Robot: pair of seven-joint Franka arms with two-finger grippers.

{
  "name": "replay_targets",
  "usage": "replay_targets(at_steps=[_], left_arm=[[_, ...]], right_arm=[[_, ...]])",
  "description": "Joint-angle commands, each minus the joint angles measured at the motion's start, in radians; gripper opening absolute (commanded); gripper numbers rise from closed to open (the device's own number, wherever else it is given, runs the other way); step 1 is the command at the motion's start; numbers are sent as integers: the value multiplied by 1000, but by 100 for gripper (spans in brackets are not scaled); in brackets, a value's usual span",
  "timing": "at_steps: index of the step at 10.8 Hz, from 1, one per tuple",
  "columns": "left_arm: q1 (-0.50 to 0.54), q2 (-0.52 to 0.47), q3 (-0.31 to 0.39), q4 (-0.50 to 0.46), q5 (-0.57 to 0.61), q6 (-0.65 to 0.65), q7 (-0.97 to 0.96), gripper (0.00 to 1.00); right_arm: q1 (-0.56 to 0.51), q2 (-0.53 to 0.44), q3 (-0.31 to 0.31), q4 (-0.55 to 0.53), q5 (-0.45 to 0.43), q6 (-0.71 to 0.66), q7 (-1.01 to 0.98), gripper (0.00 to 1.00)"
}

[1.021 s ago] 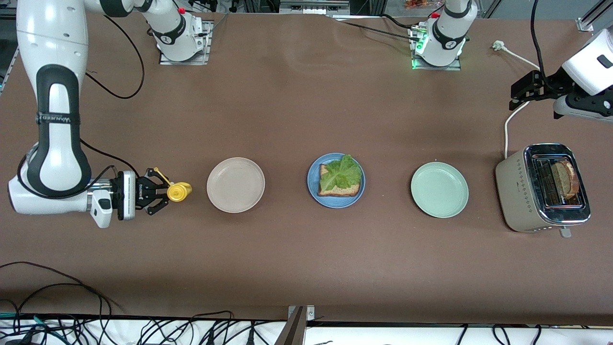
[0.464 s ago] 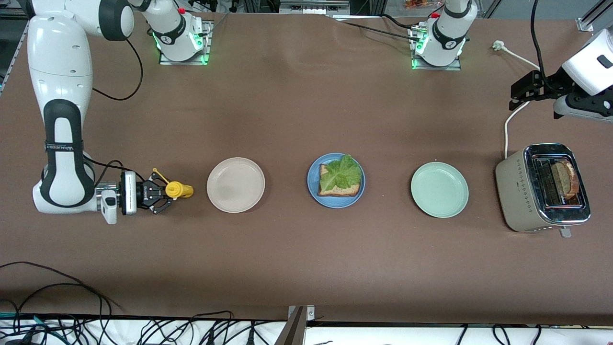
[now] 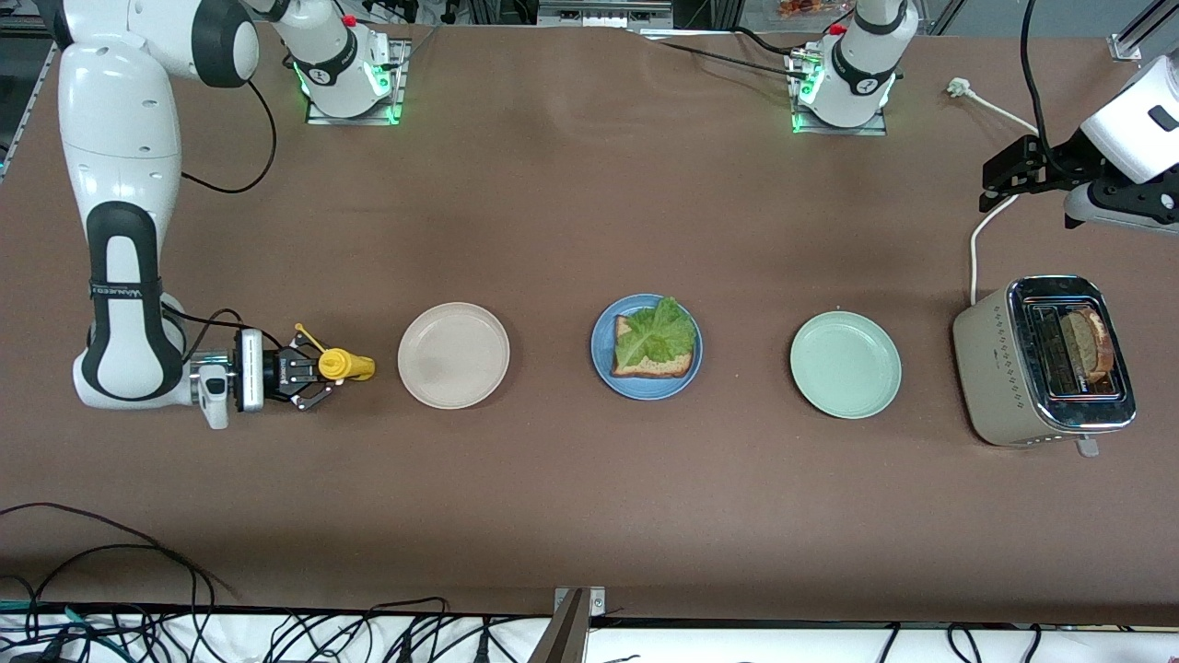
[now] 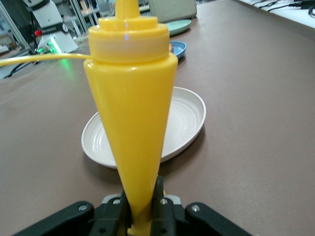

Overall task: Make sandwich in blue plate with both arms
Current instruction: 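Carry the yellow bottle back beside the cream plate and lower it, then open the right gripper to release the yellow bottle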

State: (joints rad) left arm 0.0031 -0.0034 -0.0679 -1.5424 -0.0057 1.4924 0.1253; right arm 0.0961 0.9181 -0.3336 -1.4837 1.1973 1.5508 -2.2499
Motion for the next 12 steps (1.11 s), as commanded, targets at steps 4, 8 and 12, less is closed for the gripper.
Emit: replay_targets(at_steps=[4,8,12], left_arm=[[6,5,-3,19,-5,-14,7,100],[6,5,-3,18,-4,-14,7,100],[6,5,-3,18,-5,-14,7,100]], right_arm=[[-10,51,11,5,82,-34,-36,12],[-13,51,10,8,77,-28,-33,100],[-12,50,-21,14,67,-26,-31,100]])
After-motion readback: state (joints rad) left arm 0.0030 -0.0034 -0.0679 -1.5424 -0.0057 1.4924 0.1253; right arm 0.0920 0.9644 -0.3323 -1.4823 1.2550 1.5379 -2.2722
